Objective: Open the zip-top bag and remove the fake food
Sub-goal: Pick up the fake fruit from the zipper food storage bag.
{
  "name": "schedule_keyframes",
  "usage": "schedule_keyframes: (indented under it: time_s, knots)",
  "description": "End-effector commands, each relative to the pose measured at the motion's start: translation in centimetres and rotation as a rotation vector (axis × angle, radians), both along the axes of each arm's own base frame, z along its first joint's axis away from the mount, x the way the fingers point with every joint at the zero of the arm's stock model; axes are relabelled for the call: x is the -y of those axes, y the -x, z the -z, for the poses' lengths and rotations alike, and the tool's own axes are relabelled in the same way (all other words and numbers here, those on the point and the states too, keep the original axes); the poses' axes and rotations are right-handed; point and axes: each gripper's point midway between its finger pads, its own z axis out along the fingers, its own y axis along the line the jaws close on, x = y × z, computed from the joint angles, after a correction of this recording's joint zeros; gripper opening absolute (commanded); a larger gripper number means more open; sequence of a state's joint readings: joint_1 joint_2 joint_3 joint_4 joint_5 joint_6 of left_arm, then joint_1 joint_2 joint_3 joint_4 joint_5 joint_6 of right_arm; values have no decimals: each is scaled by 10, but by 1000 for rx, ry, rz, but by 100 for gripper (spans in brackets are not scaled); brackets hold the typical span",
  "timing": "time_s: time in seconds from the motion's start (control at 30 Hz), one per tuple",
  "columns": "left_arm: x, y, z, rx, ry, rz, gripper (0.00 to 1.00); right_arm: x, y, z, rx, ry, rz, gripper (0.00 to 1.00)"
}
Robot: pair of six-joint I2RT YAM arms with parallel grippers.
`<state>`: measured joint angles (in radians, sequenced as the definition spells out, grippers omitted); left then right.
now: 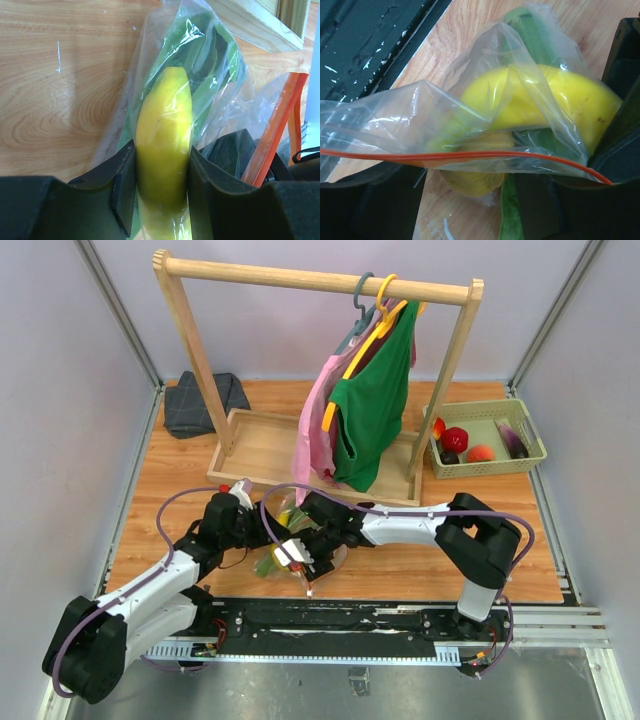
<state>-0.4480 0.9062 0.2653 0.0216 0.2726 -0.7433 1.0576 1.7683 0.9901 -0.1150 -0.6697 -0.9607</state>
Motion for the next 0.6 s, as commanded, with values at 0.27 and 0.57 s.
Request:
schedule_keyframes:
  time_s: [0.27, 0.57]
  knots:
    - [-8, 3, 3, 9, -34, -19, 3, 15, -16, -12, 12, -4, 41, 45]
    - [-13, -4, -5, 55, -45, -55, 1, 52, -26, -36, -61, -8, 42, 34]
